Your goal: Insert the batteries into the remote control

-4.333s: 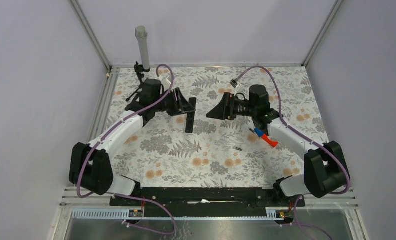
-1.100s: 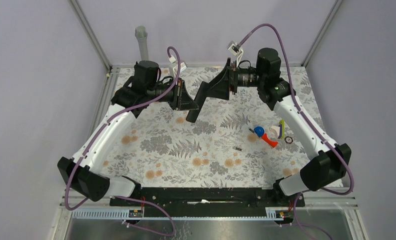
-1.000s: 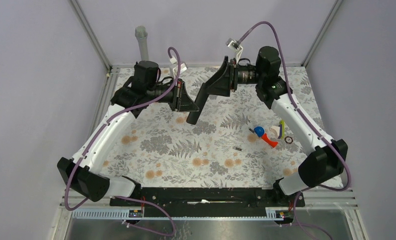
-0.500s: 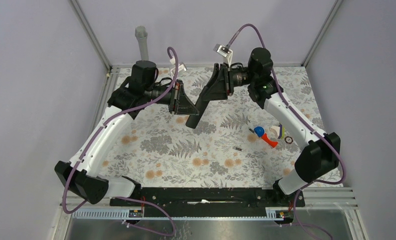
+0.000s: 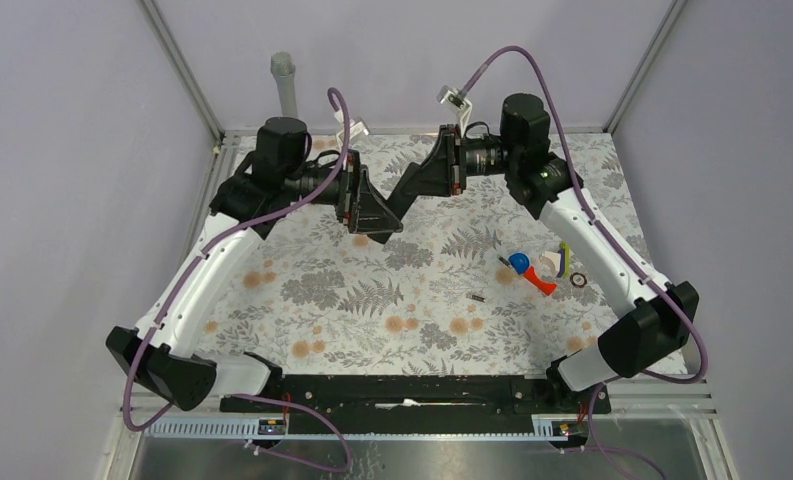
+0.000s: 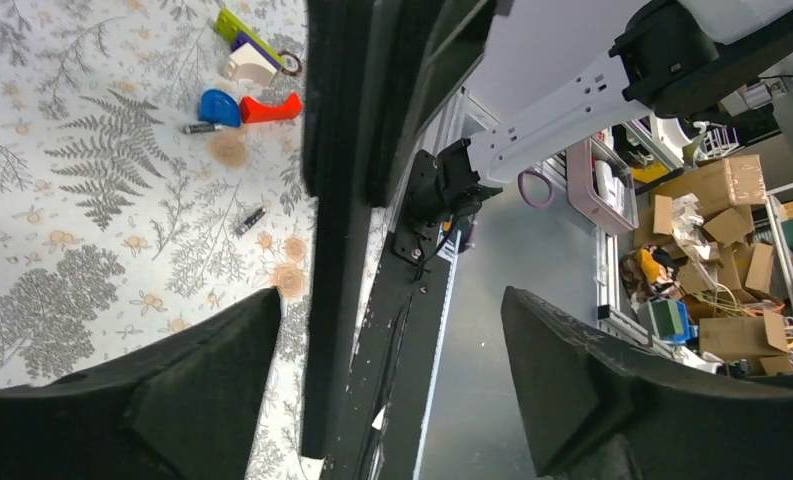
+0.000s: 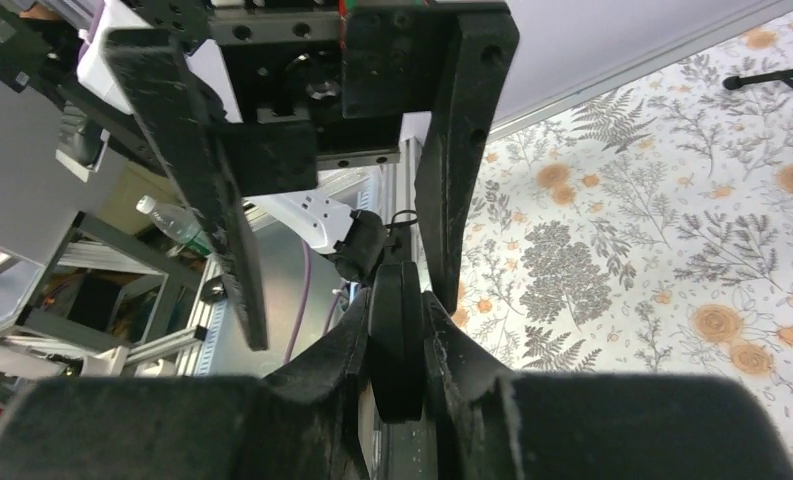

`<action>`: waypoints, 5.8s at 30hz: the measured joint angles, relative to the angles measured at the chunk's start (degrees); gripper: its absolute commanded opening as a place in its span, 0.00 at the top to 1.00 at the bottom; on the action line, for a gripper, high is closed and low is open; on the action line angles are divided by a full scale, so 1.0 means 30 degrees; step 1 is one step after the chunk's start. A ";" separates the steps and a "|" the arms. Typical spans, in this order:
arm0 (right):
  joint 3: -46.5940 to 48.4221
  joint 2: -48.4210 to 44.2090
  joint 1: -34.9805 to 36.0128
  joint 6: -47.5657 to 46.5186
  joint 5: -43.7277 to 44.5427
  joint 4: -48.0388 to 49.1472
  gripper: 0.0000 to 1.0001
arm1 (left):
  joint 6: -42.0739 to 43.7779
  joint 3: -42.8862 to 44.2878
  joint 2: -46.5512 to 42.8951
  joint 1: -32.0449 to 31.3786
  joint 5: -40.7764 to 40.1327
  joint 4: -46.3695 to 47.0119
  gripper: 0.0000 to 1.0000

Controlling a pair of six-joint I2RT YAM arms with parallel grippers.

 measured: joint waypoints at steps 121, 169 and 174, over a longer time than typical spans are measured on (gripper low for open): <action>-0.7140 -0.1392 -0.1537 1.2823 0.7133 1.0134 0.35 | -1.6371 -0.4401 -0.0692 0.4743 -0.0197 1.2619 1.00; -0.5989 -0.2149 -0.1596 1.1540 0.7686 0.6674 0.78 | -1.3806 -0.4401 -0.1559 0.4459 -0.2863 1.0761 1.00; -0.5974 -0.2164 -0.1596 1.1446 0.7737 0.6011 0.84 | -1.3522 -0.4401 -0.1588 0.4233 -0.3169 1.0244 1.00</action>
